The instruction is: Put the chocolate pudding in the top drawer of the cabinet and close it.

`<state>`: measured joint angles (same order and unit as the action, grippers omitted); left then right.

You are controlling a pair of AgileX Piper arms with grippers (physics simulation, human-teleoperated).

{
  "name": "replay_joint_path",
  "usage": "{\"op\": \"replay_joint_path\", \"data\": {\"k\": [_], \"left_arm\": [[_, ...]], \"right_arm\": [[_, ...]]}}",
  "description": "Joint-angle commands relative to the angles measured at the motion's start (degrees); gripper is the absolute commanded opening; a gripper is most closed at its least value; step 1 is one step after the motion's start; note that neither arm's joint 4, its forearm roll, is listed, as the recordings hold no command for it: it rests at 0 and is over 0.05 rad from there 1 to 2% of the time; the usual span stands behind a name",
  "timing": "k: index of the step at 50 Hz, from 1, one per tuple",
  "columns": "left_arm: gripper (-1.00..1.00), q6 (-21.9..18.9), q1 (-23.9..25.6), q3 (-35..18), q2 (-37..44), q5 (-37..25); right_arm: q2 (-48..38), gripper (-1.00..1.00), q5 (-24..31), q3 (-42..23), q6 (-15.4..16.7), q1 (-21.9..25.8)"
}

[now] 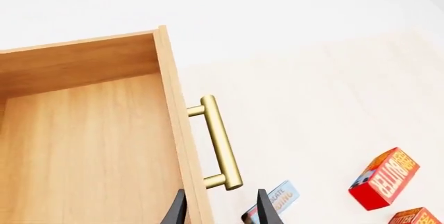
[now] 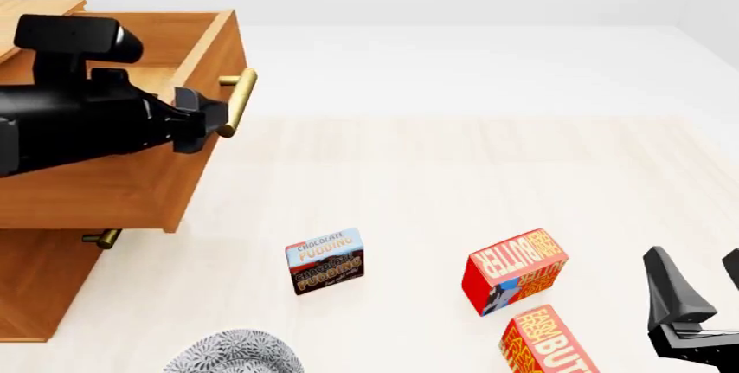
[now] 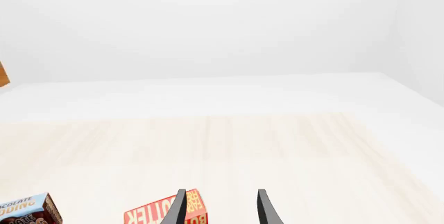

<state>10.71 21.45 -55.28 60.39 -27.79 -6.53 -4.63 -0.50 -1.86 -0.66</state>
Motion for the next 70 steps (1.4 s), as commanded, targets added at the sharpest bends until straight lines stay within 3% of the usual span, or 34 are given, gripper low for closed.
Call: {"op": "replay_joint_path", "data": {"k": [1, 16, 26, 44, 70], "left_arm": [[1.0, -5.7, 4.7, 0.8, 4.0, -1.3], [1.0, -11.2, 0.6, -5.6, 0.3, -6.1], [1.0, -12.2, 1.4, -7.9, -0.5, -7.8], [1.0, -18.0, 4.6, -13.9, -3.0, -9.2], [1.0, -29.4, 10.2, -12.2, -4.0, -3.9]], "right_arm": [[0.0, 1.0, 0.0, 0.0, 0.0, 0.0], [0.0, 1.0, 0.0, 0.0, 0.0, 0.0], [0.0, 1.0, 0.0, 0.0, 0.0, 0.0], [0.0, 1.0, 0.0, 0.0, 0.0, 0.0], [0.0, 1.0, 0.0, 0.0, 0.0, 0.0]]}}
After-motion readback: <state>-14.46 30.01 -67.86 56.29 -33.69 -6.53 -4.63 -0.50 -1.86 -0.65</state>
